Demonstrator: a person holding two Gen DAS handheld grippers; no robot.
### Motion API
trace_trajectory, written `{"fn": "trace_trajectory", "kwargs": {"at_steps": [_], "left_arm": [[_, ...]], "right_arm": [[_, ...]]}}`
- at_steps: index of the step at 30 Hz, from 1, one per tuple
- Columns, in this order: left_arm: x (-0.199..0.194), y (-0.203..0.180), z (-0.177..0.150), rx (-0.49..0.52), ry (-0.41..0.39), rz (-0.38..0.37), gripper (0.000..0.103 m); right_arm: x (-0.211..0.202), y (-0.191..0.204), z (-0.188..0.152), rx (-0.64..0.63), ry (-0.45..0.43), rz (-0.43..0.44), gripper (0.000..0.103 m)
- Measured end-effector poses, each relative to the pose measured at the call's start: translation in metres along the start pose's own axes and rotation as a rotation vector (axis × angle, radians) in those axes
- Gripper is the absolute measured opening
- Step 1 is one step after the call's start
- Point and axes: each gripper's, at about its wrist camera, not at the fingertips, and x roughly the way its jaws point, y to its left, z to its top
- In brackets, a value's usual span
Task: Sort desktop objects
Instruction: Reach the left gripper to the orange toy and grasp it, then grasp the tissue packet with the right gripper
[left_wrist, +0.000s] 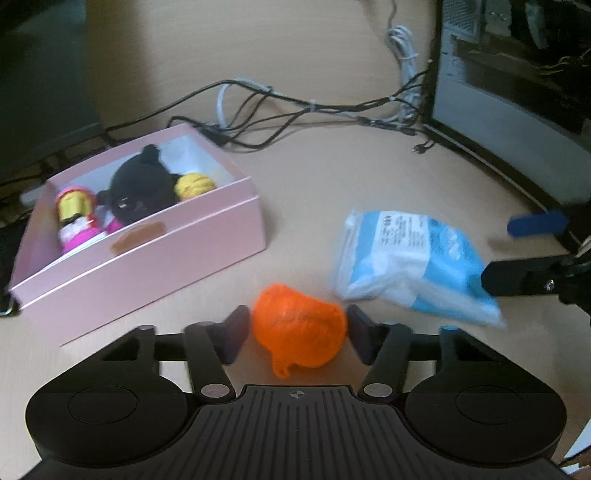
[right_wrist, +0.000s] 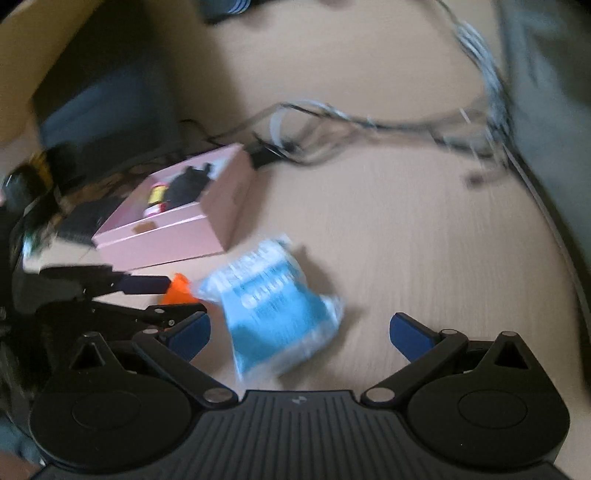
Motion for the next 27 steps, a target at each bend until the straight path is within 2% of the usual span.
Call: {"fn": "trace_trajectory", "kwargs": {"at_steps": [4,8,15,18,22,25,27], "left_arm": [[-0.013,0.012,-0.011,-0.049,0.028,0.056,0.059],[-0.027,0.024,-0.022,-0.106,0.044,0.082,0.060],[-0.038,0.034,-0.028,-0.176,0.037,0.081,0.075],[-0.040,0.033,-0.027,-0.182,0.029,0.068,0.080],[-0.040,0.030,-0.026,-0.172,0.024,0.051,0.086],[-0.040,0.029,-0.023,-0.177,0.017,0.043,0.091],[-0.041,0.029,-0.021,-0.180,0.012,0.039,0.093]], "right_arm": [[0.015,0.010,0.011,-0.111,-0.003,0.016,0.103],[0.036,0.016,0.012,-0.093,0.036,0.027,0.103],[0.035,0.048,-0.002,-0.184,0.055,0.097,0.103],[0.033,0.054,-0.003,-0.201,0.046,0.089,0.103],[0.027,0.049,0.002,-0.151,0.021,0.077,0.103],[0.017,0.039,0.009,-0.102,-0.032,0.027,0.103],[0.013,0.028,0.011,-0.056,-0.064,-0.041,0.103]]}}
